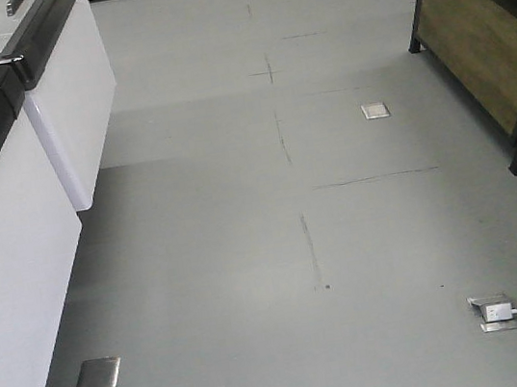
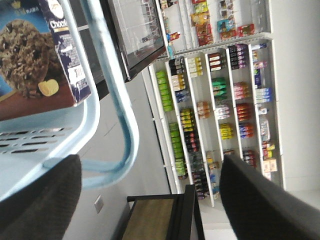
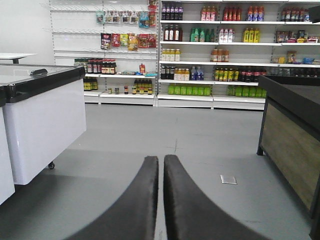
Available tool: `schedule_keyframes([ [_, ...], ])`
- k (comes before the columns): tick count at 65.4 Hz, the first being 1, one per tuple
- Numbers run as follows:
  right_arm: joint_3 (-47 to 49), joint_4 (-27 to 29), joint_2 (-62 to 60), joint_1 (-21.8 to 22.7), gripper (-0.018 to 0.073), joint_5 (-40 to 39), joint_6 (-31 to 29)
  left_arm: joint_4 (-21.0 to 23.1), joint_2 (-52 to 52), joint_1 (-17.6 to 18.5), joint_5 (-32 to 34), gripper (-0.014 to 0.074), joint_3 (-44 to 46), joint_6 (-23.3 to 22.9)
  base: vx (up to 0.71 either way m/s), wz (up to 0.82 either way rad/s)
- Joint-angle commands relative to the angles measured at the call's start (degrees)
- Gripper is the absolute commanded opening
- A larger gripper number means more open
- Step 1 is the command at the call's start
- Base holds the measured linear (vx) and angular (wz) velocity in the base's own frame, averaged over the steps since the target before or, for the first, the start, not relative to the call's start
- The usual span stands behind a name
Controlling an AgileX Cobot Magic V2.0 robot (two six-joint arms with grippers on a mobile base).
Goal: Left arm holds basket, right arm returns cookies
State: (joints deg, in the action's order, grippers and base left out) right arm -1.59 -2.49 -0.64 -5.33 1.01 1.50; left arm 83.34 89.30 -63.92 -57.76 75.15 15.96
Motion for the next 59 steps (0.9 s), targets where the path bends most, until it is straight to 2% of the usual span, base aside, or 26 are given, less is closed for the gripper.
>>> schedule_keyframes([
  [1,-1.11,-0.40,-0.69,0.03,-0.0006,-4.06,0.10,8.94,0.64,-0.13,0.24,0.0594,1.92,3.52,0.00,0.00],
  [18,-1.11,-0.40,-0.69,0.03,-0.0006,-4.06,0.10,18.83,7.65,-0.07,-2.04,0.0595,2.16,9.18,0.00,0.00],
  [30,-1.11,-0.40,-0.69,0.03,-0.0006,-4.06,0.10,18.57,11.68,1.85,-2.26,0.0595,8.39,10.61,0.00,0.00],
  [50,-1.11,-0.40,-0.69,0.09,-0.0006,-4.05,0.10,18.83,15.14,5.02,-0.99,0.0592,12.53,7.59,0.00,0.00],
  [55,-1.11,-0.40,-0.69,0.09,-0.0006,-4.05,0.10,18.83,15.40,5.02,-0.75,0.0562,12.53,7.52,0.00,0.00],
  [59,-1.11,-0.40,-0.69,0.09,-0.0006,-4.05,0.10,18.83,15.40,5.02,0.00,0.0492,12.53,7.19,0.00,0.00],
])
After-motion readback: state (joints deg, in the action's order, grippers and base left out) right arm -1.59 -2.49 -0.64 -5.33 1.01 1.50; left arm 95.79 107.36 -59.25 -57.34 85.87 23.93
